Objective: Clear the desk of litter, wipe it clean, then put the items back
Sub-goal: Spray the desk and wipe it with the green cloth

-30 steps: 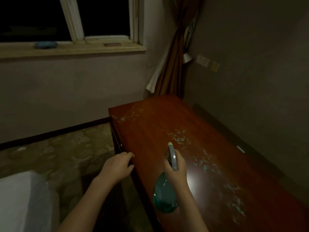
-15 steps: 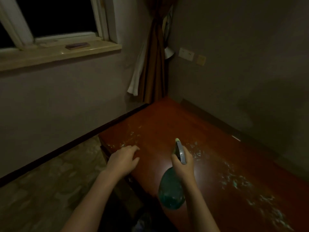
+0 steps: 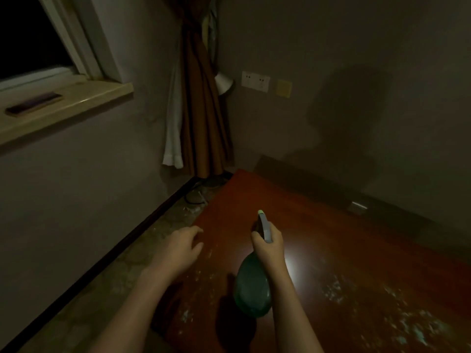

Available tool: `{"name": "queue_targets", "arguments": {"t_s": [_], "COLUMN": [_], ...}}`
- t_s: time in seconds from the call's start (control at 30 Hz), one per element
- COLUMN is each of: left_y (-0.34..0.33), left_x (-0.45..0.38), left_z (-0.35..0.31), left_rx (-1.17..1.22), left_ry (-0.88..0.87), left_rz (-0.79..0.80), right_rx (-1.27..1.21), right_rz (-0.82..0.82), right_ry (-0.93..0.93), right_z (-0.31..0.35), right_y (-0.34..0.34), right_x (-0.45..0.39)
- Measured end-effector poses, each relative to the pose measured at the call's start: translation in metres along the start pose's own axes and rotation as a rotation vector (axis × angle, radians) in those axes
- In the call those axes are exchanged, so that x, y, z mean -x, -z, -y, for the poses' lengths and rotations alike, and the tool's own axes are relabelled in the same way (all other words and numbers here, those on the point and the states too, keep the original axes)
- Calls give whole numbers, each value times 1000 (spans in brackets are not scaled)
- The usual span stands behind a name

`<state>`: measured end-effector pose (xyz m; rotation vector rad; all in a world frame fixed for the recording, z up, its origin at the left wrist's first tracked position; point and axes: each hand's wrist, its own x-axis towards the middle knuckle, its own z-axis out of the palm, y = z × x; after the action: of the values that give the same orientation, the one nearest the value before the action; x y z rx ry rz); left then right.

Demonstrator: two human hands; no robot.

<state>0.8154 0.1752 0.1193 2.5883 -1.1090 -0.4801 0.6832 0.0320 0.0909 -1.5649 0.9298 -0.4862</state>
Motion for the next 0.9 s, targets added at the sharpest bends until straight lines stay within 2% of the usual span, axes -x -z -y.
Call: {"name": "queue_targets", "arguments": {"t_s": [0.2,0.4,0.53,0.73,0.9], "left_y": [7,11,26,47,54], "left_x": [-52,-88,-107,-120,-113], "left_z": [9,9,19,53,77], "left_rx": [58,86,97,119,182], "left_ry": [-17,-122,-179,-213,-242], "left_rz": [33,116,108,99,112], "right_rx": [43,31,40,90,126], "right_rz": [-86,-230,-225,-257,-385], "right_ry": [-126,-131,-120,-158,-164], "right_z": [-3,-6,-2,2,3], "right_y": [-22,-46,-67,-92,-112], "right_x": [-37,-44,-47,-53,-41]}}
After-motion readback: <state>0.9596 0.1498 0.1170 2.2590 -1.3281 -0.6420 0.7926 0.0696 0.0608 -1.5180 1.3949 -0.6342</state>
